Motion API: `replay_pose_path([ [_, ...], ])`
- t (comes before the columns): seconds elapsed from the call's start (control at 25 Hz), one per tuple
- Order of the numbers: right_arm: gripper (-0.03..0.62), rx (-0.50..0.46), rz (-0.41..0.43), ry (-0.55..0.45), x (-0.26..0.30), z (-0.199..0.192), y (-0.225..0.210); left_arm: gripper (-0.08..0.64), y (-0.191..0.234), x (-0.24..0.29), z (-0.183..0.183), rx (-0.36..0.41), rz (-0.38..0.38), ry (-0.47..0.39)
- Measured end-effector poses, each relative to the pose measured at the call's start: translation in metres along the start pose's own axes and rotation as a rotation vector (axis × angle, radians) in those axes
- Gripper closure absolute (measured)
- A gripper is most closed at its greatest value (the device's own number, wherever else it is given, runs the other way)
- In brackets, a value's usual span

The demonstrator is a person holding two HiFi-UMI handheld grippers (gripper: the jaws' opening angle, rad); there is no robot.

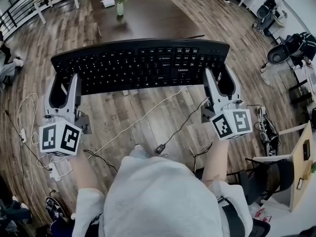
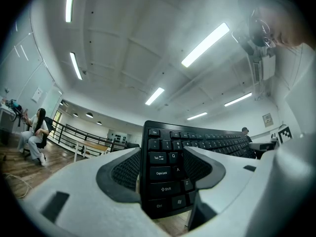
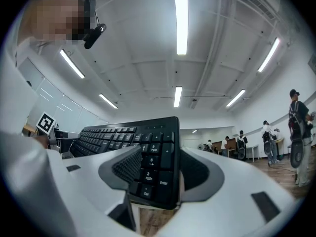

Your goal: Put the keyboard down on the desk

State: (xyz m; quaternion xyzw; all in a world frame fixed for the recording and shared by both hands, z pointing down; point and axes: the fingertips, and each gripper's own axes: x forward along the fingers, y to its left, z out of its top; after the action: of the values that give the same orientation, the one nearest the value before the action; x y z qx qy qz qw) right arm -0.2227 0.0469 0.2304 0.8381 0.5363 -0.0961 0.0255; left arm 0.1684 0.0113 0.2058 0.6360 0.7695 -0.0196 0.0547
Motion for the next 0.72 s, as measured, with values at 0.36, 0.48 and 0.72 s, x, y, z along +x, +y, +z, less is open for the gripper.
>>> replay_pose_path([
  [0.36, 0.350, 0.003, -0.025, -0.005, -0.007, 0.022, 0.014, 0.298, 0.006, -0.009, 0.021, -0.006, -0.015, -0.007],
  [0.48, 0.350, -0.002, -0.031, -0.017, -0.009, 0.021, 0.015, 0.298, 0.006, -0.008, 0.021, -0.003, -0.025, -0.014],
  [0.72, 0.350, -0.001, -0.054, -0.020, -0.010, 0.006, 0.007, 0.298, 0.003, 0.004, 0.006, -0.002, -0.045, -0.011],
])
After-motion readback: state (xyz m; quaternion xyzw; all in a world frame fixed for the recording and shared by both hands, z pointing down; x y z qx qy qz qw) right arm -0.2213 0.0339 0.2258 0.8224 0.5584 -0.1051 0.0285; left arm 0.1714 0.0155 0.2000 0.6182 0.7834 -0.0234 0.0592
